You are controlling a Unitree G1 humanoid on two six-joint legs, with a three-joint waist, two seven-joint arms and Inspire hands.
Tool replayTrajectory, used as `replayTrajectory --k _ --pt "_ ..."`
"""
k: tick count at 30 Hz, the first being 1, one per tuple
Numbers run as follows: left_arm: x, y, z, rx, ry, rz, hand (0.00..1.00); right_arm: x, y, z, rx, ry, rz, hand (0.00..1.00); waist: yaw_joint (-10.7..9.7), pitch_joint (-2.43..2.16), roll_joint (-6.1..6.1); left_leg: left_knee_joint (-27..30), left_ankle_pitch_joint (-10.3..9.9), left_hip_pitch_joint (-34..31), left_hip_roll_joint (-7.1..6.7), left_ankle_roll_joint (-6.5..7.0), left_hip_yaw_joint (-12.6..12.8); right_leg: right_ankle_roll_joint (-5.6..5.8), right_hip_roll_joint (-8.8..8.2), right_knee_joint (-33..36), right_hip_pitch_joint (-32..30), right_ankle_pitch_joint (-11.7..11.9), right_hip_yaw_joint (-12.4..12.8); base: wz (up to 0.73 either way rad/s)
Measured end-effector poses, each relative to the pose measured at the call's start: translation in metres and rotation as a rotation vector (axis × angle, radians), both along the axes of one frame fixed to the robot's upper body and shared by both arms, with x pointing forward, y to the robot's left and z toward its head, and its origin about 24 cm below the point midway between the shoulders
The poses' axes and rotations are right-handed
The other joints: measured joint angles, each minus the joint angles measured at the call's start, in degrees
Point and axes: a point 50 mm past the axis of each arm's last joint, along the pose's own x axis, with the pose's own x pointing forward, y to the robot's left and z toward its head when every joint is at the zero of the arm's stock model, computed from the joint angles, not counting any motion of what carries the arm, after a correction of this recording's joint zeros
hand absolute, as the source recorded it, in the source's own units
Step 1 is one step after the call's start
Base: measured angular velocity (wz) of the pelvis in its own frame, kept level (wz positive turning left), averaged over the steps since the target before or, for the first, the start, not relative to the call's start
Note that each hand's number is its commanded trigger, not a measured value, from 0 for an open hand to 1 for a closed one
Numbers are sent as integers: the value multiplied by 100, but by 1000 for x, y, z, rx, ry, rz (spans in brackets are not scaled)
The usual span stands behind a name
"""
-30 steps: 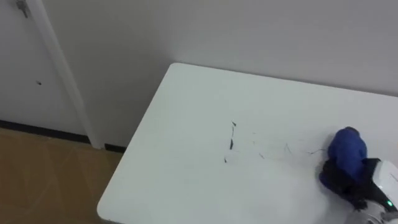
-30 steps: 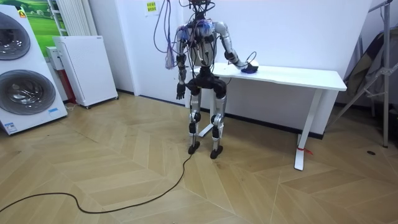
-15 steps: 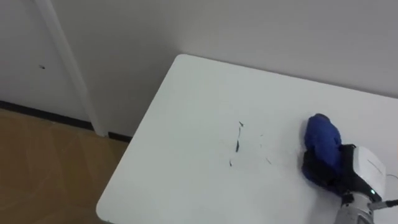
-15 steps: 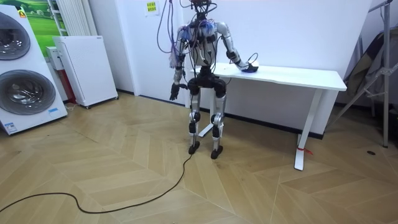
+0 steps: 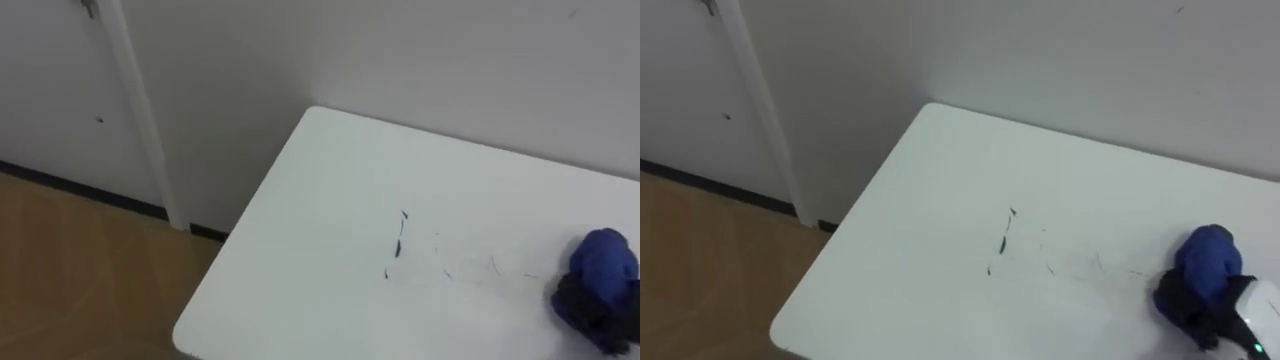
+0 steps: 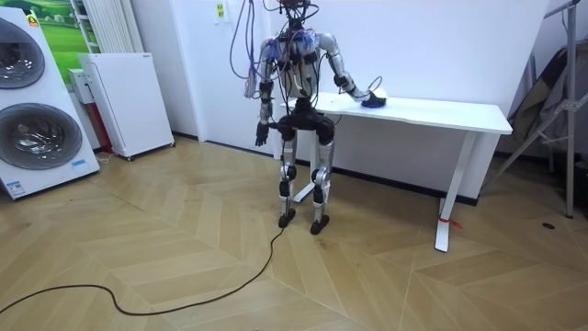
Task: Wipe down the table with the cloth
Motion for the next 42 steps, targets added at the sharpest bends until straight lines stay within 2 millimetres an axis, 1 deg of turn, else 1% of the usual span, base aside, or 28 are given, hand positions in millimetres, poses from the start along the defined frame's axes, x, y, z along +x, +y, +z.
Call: replayTrajectory --k 1,3,4,5,6,8,10,12,13,15,16,18,19,20,21,23,25,28,29,31,33,34,35,36,37,39,40,42 --pt "3 -2 0 -2 -4 -6 0 8 16 4 12 -4 72 100 4 -2 3 22 -14 -26 27 -23 -16 -27 25 8 -34 16 -32 -46" --pt "23 -14 0 -26 -43 -18 0 32 80 17 75 -18 355 100 144 10 1 72 -13 -153 86 -91 -103 -96 101 9 -154 57 -198 -9" --pt "26 -17 0 -36 -49 -18 0 36 95 19 89 -15 418 100 186 21 6 73 -4 -166 92 -104 -123 -101 108 7 -154 54 -212 22" --pt "36 -25 0 -55 -75 -29 0 43 116 21 115 -10 516 100 242 53 34 75 1 -182 95 -112 -157 -133 110 11 -151 33 -231 39" --pt "36 -29 0 -66 -81 -39 0 50 127 26 110 -12 592 100 272 80 70 86 15 -239 65 -112 -259 -129 83 9 -153 9 -306 46" --pt "30 -27 0 -63 -72 -37 0 54 125 25 104 -13 602 100 271 109 75 118 51 -348 19 -114 -380 -115 32 1 -169 -41 -374 57" --pt "14 -20 -2 -47 -31 -25 0 55 114 23 101 -30 577 100 201 101 54 142 61 -392 -14 -119 -397 -92 -29 -14 -146 -95 -487 49" --pt "-6 -11 -3 -32 6 0 0 46 80 16 79 -42 484 100 52 85 1 163 93 -377 -96 -85 -400 -28 -94 -23 -99 -172 -496 55" --pt "-10 -8 -2 -25 8 12 0 43 68 14 73 -49 451 100 25 84 -23 155 110 -375 -124 -75 -390 -8 -118 -40 -75 -184 -475 63" --pt "-22 13 3 16 3 84 0 16 11 8 50 -65 240 100 -62 52 -127 62 162 -369 -184 -16 -253 55 -202 -100 -17 -220 -417 57" --pt "-26 20 5 32 5 99 0 8 -3 7 44 -64 174 100 -94 51 -148 51 169 -364 -194 -7 -219 59 -220 -92 -4 -223 -418 39" --pt "-38 43 14 93 20 141 0 -25 -59 4 17 -34 -91 100 -258 27 -192 51 173 -357 -234 5 -203 89 -261 -47 56 -207 -415 26" --pt "-39 47 15 104 18 148 0 -34 -71 4 12 -25 -148 100 -272 25 -196 52 174 -353 -233 8 -172 89 -268 -7 45 -207 -396 14" --pt "-38 54 18 119 8 162 0 -51 -88 3 9 0 -239 100 -292 3 -211 51 173 -348 -232 18 -89 94 -274 16 50 -203 -309 0" --pt "-38 58 20 126 4 166 0 -65 -100 3 5 21 -305 100 -294 -16 -225 49 161 -316 -230 38 -45 96 -274 17 60 -203 -205 -8" --pt "-38 57 20 122 3 164 0 -75 -109 3 -4 45 -343 100 -303 -19 -226 45 147 -261 -212 59 54 105 -270 23 72 -197 -127 -29" --pt "-34 52 18 107 1 142 0 -73 -106 2 1 46 -339 100 -363 -20 -221 14 138 -239 -197 65 84 124 -260 18 81 -186 -112 -31" --pt "-22 37 11 65 -2 86 0 -52 -88 0 11 28 -294 100 -185 -20 -105 -56 60 -66 -135 68 209 163 -182 -7 125 -159 66 -67" --pt "-16 28 8 46 0 67 0 -39 -77 1 4 20 -254 100 -128 -5 -33 -8 27 -51 -106 61 204 116 -142 -6 113 -127 55 -73" --pt "-5 16 4 21 -3 25 0 -20 -52 0 23 4 -177 100 -84 0 9 1 22 -62 -53 36 211 48 -78 17 21 -65 56 -60" --pt "7 0 0 -9 -13 -2 0 7 1 2 53 -10 19 100 -36 4 9 -11 36 -98 5 -3 199 -31 19 101 -152 -15 136 -52" --pt "11 -4 -1 -17 -21 -6 0 14 15 5 50 -15 83 100 -10 8 12 -14 42 -118 17 -14 194 -61 42 103 -192 3 132 -50" --pt "18 -10 -1 -32 -37 -12 0 24 45 9 64 -20 211 100 100 11 12 -21 52 -159 35 -33 184 -102 85 103 -269 28 144 -26" --pt "24 -15 -1 -44 -52 -17 0 32 74 14 82 -27 331 100 140 39 -6 -22 70 -189 37 -58 133 -118 104 99 -285 36 108 0" --pt "29 -20 -1 -52 -64 -28 0 39 94 16 107 -24 413 100 170 67 -7 -21 83 -212 32 -73 60 -135 105 89 -280 25 60 22" --pt "30 -25 0 -64 -80 -29 0 47 106 19 119 -37 459 100 248 103 17 -23 109 -243 22 -61 37 -137 85 74 -283 -4 42 25" --pt "28 -25 -1 -66 -78 -23 0 50 106 20 116 -40 462 100 261 105 25 -23 113 -259 11 -56 15 -131 76 67 -283 -14 32 26" --pt "6 -18 -3 -42 -38 9 0 49 95 17 106 -41 442 100 222 99 25 -14 116 -267 -42 -43 -84 -105 42 -22 -242 -32 -47 27"
